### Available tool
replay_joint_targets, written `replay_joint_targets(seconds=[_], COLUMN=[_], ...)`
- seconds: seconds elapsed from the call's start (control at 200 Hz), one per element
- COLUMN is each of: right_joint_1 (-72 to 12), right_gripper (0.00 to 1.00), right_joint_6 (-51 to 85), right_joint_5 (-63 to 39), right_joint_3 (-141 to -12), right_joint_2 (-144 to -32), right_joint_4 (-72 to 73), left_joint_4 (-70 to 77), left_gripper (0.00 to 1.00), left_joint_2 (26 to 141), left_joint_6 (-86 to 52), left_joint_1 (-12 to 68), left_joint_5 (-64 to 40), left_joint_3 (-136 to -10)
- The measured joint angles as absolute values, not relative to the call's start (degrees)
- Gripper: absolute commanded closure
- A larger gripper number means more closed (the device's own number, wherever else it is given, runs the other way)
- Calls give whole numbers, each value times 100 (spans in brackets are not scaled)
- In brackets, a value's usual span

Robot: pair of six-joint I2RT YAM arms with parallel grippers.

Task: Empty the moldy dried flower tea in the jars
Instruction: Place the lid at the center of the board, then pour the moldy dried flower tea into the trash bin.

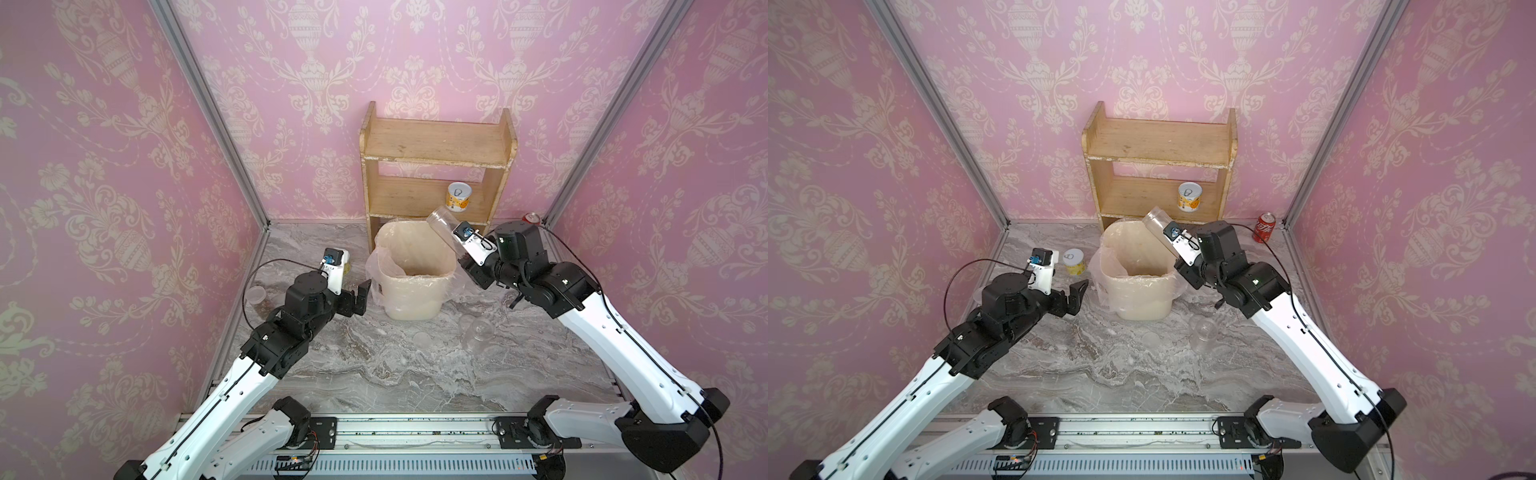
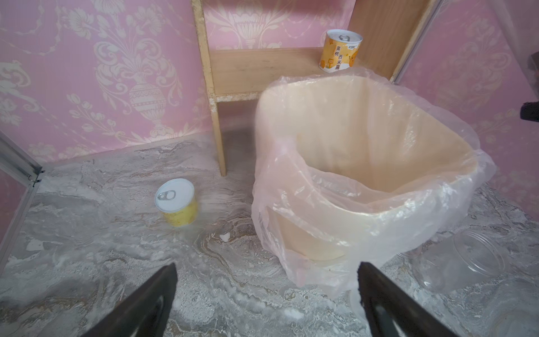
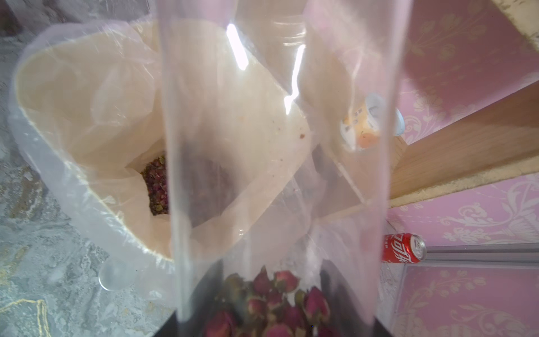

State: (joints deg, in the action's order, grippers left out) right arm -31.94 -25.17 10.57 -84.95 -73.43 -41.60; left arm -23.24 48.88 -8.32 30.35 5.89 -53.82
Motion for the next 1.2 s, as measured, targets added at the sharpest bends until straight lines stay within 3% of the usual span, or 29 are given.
replay_joint_targets(seconds=[0.43, 1.201], right_joint_1=[-3183, -3459], right_gripper=[78, 77], right_joint_6=[-3695, -5548], right_joint_5=[1741, 3242], right_joint_3=[-9142, -9620], right_joint_2=[-8044, -8554], right_joint_4=[-4976, -5374], left_joint_4=[-2222, -1632], left_gripper=[1, 1], left_joint_2=[5168, 4534], left_joint_6=[-445, -867], left_joint_1=[2563, 2563], left_joint_5=[-121, 449], left_joint_3=[-5374, -4525])
